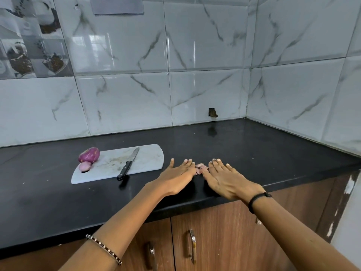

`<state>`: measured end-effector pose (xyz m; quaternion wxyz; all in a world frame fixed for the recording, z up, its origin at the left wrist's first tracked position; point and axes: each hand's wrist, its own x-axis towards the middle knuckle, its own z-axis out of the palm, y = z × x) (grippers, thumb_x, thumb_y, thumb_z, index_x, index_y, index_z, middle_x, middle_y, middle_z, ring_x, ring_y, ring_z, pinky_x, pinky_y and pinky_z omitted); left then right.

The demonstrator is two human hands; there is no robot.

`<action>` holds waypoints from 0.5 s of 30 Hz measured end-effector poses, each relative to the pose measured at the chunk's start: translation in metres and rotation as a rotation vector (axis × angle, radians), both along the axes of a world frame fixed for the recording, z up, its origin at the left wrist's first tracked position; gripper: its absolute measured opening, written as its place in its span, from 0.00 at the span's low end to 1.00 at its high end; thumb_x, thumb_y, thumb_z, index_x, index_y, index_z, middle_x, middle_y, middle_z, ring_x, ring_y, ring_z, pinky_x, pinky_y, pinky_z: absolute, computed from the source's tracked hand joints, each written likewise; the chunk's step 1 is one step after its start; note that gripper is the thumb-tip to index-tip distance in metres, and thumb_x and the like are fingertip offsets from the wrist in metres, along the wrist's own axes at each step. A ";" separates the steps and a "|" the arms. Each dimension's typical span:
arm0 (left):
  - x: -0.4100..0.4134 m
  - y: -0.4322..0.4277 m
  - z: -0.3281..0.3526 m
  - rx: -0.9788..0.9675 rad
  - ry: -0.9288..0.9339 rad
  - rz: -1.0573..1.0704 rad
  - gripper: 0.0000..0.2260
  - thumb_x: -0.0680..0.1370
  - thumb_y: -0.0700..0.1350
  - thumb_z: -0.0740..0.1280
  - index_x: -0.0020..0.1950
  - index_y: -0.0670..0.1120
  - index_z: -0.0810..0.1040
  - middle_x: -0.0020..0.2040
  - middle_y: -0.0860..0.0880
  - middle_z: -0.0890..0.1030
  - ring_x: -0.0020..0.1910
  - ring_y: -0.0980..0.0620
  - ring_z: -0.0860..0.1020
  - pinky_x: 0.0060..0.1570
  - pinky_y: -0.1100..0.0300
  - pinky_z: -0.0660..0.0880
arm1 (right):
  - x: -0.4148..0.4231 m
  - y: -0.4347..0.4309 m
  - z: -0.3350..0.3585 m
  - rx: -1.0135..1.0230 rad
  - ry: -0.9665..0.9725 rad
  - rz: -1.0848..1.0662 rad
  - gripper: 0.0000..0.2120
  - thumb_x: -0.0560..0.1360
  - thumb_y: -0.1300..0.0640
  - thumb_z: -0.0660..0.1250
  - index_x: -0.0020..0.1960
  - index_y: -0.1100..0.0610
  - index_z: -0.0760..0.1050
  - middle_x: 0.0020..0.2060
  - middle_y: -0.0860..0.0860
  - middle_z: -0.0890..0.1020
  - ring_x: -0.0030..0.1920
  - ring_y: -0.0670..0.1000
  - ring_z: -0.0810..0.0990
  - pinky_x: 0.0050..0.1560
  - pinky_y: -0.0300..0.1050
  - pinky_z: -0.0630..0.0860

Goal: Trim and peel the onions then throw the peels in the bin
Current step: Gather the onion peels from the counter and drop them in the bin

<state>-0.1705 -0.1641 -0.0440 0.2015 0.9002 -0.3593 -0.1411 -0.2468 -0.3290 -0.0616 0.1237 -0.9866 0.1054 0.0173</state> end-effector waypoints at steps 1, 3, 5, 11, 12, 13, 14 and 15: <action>0.000 -0.001 0.001 -0.004 0.020 -0.011 0.24 0.87 0.52 0.39 0.84 0.49 0.48 0.83 0.54 0.46 0.75 0.65 0.40 0.75 0.57 0.31 | 0.005 0.001 -0.001 0.011 0.004 0.020 0.31 0.85 0.42 0.37 0.82 0.59 0.42 0.82 0.54 0.43 0.82 0.49 0.39 0.81 0.49 0.38; 0.003 -0.002 0.005 -0.037 0.080 0.008 0.25 0.87 0.56 0.41 0.83 0.52 0.52 0.83 0.57 0.47 0.78 0.60 0.38 0.77 0.54 0.35 | 0.009 0.005 0.003 0.063 -0.012 0.044 0.31 0.86 0.42 0.38 0.83 0.58 0.42 0.83 0.53 0.44 0.82 0.48 0.40 0.80 0.47 0.39; 0.011 0.000 0.004 -0.109 0.147 0.086 0.26 0.84 0.63 0.44 0.81 0.59 0.59 0.83 0.57 0.50 0.81 0.54 0.38 0.78 0.48 0.39 | 0.006 0.006 0.012 0.174 -0.050 0.046 0.31 0.86 0.43 0.41 0.83 0.59 0.44 0.83 0.54 0.47 0.82 0.50 0.42 0.79 0.47 0.42; 0.019 -0.001 0.001 -0.378 0.277 0.238 0.36 0.70 0.69 0.50 0.77 0.59 0.66 0.80 0.55 0.63 0.78 0.52 0.62 0.77 0.46 0.56 | 0.006 -0.002 0.026 0.299 -0.007 0.101 0.36 0.83 0.38 0.54 0.84 0.51 0.43 0.82 0.51 0.56 0.81 0.53 0.55 0.79 0.51 0.52; 0.017 -0.002 0.003 -0.401 0.279 0.240 0.36 0.71 0.67 0.50 0.79 0.58 0.63 0.80 0.53 0.64 0.78 0.51 0.62 0.77 0.47 0.57 | 0.009 0.000 0.027 0.288 -0.006 0.114 0.36 0.83 0.37 0.54 0.83 0.49 0.44 0.81 0.51 0.61 0.80 0.53 0.59 0.79 0.51 0.56; 0.014 -0.004 0.005 -0.416 0.273 0.244 0.35 0.73 0.64 0.50 0.81 0.58 0.59 0.80 0.51 0.64 0.78 0.49 0.63 0.76 0.48 0.58 | 0.013 0.005 0.028 0.274 -0.015 0.129 0.34 0.84 0.39 0.54 0.83 0.49 0.45 0.79 0.51 0.64 0.78 0.54 0.63 0.78 0.52 0.59; 0.014 -0.005 0.005 -0.424 0.268 0.255 0.33 0.76 0.61 0.50 0.82 0.57 0.56 0.80 0.50 0.64 0.77 0.48 0.63 0.75 0.49 0.59 | 0.015 0.011 0.028 0.242 -0.028 0.149 0.31 0.85 0.41 0.54 0.83 0.49 0.49 0.78 0.53 0.67 0.77 0.55 0.65 0.76 0.52 0.62; 0.014 -0.006 0.005 -0.432 0.253 0.277 0.30 0.80 0.59 0.50 0.83 0.56 0.54 0.80 0.48 0.65 0.77 0.47 0.64 0.74 0.49 0.60 | 0.018 0.019 0.029 0.185 -0.039 0.171 0.27 0.85 0.46 0.54 0.82 0.50 0.54 0.76 0.55 0.69 0.75 0.57 0.68 0.74 0.53 0.65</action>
